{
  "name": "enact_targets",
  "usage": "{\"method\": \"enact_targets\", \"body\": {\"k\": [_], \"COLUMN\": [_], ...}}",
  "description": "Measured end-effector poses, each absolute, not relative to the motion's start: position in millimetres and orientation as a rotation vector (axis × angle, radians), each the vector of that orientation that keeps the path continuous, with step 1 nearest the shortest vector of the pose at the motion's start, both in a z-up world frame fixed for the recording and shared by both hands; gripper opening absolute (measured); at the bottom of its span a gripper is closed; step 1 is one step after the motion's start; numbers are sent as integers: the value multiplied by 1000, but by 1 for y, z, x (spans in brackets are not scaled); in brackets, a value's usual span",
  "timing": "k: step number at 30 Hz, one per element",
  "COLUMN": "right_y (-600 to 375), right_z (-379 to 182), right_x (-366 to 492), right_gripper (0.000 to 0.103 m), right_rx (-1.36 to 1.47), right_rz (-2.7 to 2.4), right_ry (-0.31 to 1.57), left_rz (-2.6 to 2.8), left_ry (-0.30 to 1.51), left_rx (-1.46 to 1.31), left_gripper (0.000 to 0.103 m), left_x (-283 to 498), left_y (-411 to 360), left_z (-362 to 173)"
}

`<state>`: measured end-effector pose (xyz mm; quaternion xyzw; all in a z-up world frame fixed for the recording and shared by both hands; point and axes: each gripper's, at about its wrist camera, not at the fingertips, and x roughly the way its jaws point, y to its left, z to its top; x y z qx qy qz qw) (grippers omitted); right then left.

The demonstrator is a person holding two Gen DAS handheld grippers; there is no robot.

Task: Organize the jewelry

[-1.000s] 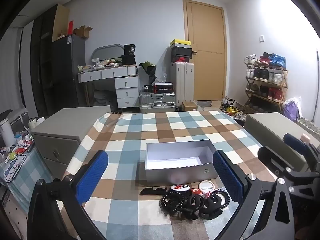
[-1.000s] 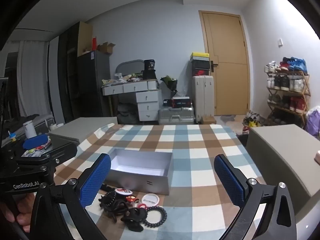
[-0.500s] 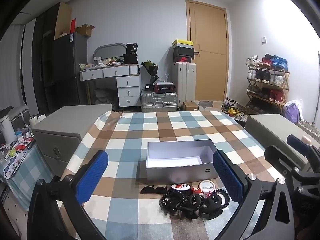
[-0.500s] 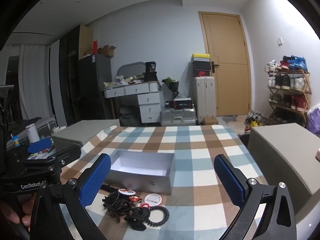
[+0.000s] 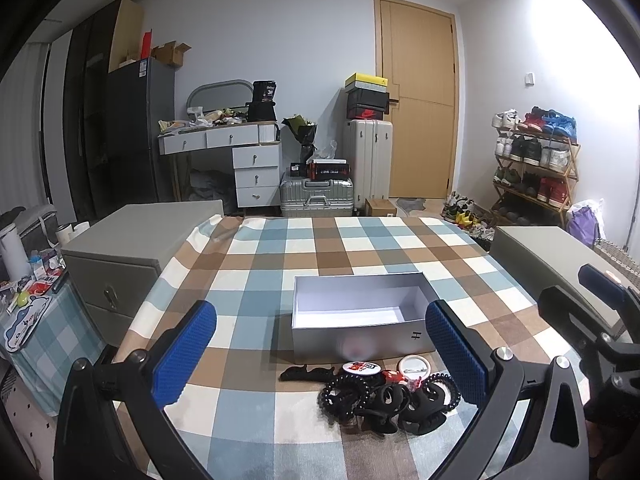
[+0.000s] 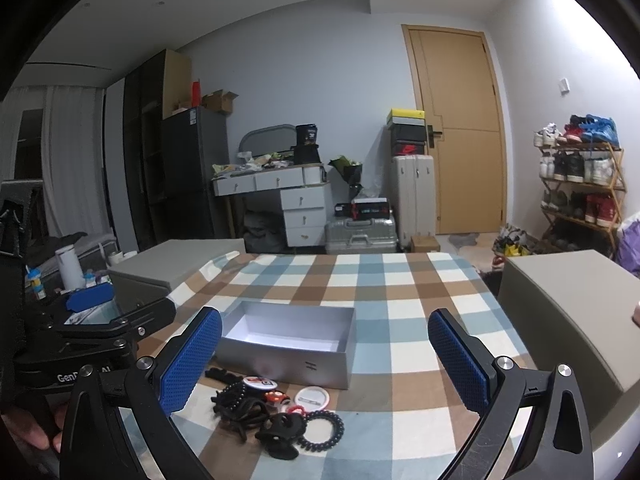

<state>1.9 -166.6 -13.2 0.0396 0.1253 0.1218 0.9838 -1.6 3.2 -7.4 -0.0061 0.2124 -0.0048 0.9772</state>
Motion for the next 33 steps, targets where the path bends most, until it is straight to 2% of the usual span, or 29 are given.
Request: {"method": "enact_targets", "body": {"k": [33], "right_y": [-166], "right_z": [-12], "right_x": [-2], "right_gripper": [103], "right_rx": [80], "right_rz": [245], "right_ry": [253], "left_rz": [-22], "left_ry": [434], "left_rx": [-12], "left_gripper": [102], "left_x": [-2], "left_y": [4], "left_z": [-10]}}
